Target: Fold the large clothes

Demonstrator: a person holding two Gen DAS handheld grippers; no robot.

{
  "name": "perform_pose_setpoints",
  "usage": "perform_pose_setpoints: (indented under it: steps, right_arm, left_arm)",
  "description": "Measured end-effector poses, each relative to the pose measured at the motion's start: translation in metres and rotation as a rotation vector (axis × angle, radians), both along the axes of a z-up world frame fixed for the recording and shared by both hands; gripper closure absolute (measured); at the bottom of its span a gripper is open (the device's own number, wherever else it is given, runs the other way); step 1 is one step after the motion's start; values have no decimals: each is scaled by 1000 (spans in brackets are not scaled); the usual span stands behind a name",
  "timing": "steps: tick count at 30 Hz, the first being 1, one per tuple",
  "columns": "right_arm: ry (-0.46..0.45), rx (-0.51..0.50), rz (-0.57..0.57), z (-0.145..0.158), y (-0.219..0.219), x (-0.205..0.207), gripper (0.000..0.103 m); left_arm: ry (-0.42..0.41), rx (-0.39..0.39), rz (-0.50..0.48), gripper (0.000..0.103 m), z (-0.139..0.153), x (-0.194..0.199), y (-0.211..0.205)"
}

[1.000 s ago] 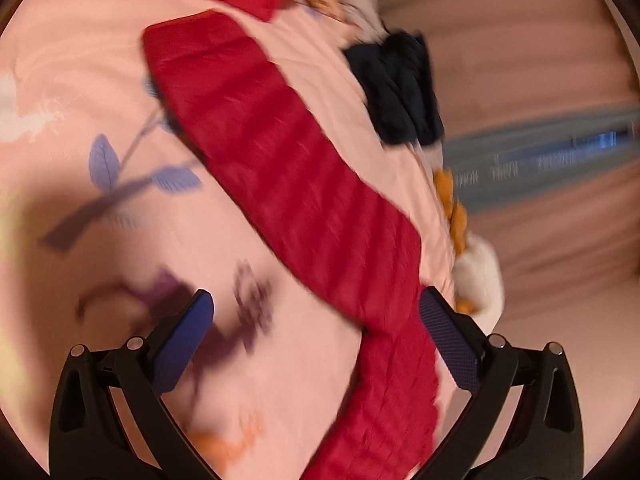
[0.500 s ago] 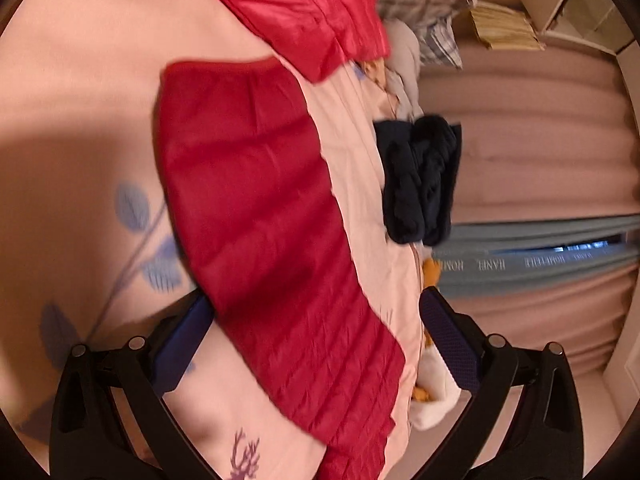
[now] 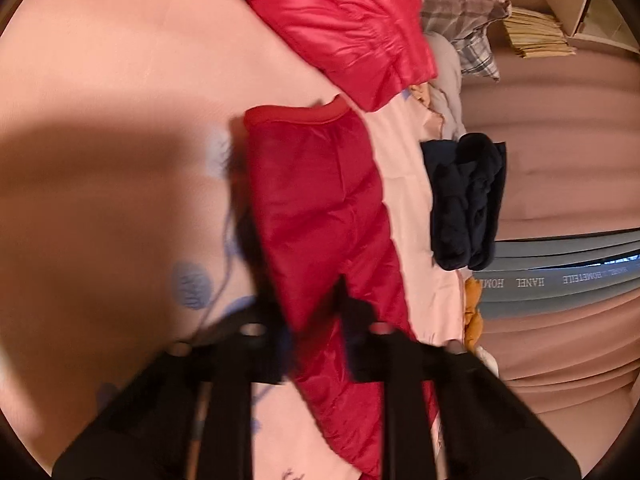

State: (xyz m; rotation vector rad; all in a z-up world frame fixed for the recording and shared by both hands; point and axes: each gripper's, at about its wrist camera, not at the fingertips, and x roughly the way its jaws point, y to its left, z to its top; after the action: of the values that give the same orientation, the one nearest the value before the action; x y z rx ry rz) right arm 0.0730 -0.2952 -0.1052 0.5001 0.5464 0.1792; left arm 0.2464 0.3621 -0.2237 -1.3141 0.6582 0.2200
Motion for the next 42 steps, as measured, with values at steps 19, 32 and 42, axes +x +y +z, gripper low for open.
perform_pose_setpoints:
  steps: [19,32,42]
  right_arm:
    - [-8,14,-66,-12,-33,-26,2]
    - [80,81,-169,-36,-94,-43,2]
    - [129,49,-103,-24,-110,23,2]
  left_arm:
    - [-450,692,-658,98,253,-2,-323]
    - [-120,614,-1054,32,126,22,-520]
    - [-141,319,-810,21,101,11,-346]
